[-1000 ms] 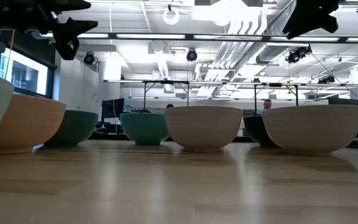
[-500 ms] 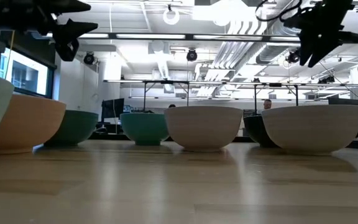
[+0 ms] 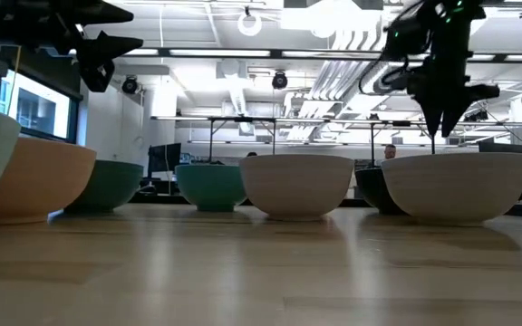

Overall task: Nest bowls inside each other
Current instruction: Stack the right black bowl on top of the left white bowl

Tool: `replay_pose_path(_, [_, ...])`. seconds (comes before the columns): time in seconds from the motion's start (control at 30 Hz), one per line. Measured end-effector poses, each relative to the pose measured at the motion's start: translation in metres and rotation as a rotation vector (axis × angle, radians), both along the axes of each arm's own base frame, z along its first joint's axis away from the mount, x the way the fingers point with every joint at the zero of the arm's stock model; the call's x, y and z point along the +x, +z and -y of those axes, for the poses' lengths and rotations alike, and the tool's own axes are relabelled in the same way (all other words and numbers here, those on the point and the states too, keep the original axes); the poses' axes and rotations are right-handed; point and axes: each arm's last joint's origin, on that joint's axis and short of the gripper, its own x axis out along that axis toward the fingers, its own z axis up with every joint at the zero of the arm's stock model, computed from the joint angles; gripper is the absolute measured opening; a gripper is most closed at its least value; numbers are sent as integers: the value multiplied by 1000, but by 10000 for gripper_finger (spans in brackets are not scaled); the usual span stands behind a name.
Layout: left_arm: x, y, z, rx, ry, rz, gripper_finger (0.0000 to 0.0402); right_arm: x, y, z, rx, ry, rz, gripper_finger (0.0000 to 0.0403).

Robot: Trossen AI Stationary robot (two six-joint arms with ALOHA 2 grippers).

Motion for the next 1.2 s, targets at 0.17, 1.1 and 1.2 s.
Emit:
replay_pose_path(0.17, [0,0,0,0,0,-1,165,1,-11,19,25,14,-6,110])
replay_pose_path(1.1, [0,0,0,0,13,-1,165,16,-53,67,32,296,-26,110])
replay_pose_path(1.2, [0,0,-1,1,26,-1,165,16,-56,70,29,289,-27,110])
